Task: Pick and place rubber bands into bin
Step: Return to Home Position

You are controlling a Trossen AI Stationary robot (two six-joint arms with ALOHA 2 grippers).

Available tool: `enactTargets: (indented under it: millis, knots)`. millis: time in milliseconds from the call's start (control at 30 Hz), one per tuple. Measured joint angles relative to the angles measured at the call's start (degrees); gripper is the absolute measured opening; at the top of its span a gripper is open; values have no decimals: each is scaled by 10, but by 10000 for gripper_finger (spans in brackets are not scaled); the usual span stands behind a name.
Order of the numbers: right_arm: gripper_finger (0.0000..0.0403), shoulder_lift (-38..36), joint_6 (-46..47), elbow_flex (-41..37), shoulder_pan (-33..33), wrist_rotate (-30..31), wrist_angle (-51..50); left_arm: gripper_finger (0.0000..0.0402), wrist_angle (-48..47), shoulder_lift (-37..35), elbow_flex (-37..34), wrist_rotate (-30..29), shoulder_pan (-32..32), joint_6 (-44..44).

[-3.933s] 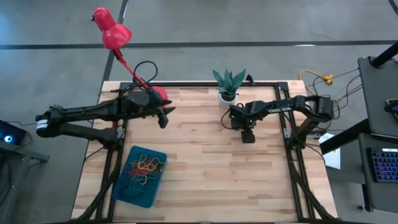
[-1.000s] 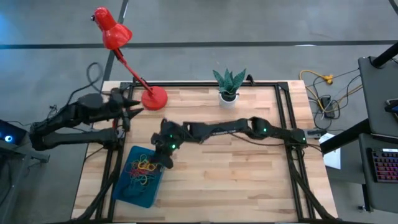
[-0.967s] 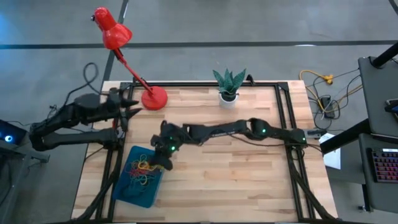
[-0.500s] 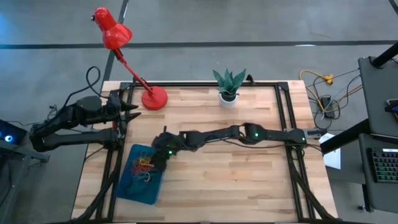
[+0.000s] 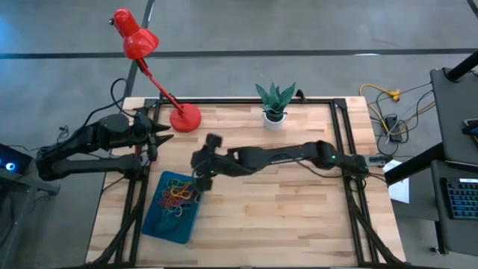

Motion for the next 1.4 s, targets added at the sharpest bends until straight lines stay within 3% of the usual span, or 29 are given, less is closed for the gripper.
enactTargets:
  millis: [67,100,233,600,733,1067,1200,1333,1400]
  knots:
    - [185,-29,7,0,5,73,-36,141,5,6,1,1,0,0]
    - [185,-43,33,0,2,58,-56,141,8,10,1,8,0,0]
    - [172,-74,199,-2,-35,-139,-141,141,31,10,-1,64,0,-2]
    - [111,-112,132,-42,-31,-132,-268,141,94,14,-10,85,0,-70]
    - [89,-188,115,-149,-22,-135,-249,141,127,22,-10,64,0,-82]
    - [59,-541,205,-526,-19,-101,-94,141,147,70,-10,43,0,-126]
    - [61,-644,216,-625,-21,-22,-134,141,148,98,-10,43,0,-126]
    - [61,-745,336,-687,-19,-8,-151,141,147,121,-10,51,0,-182]
    - [61,-789,392,-715,-18,-11,-148,141,154,132,-10,91,0,-215]
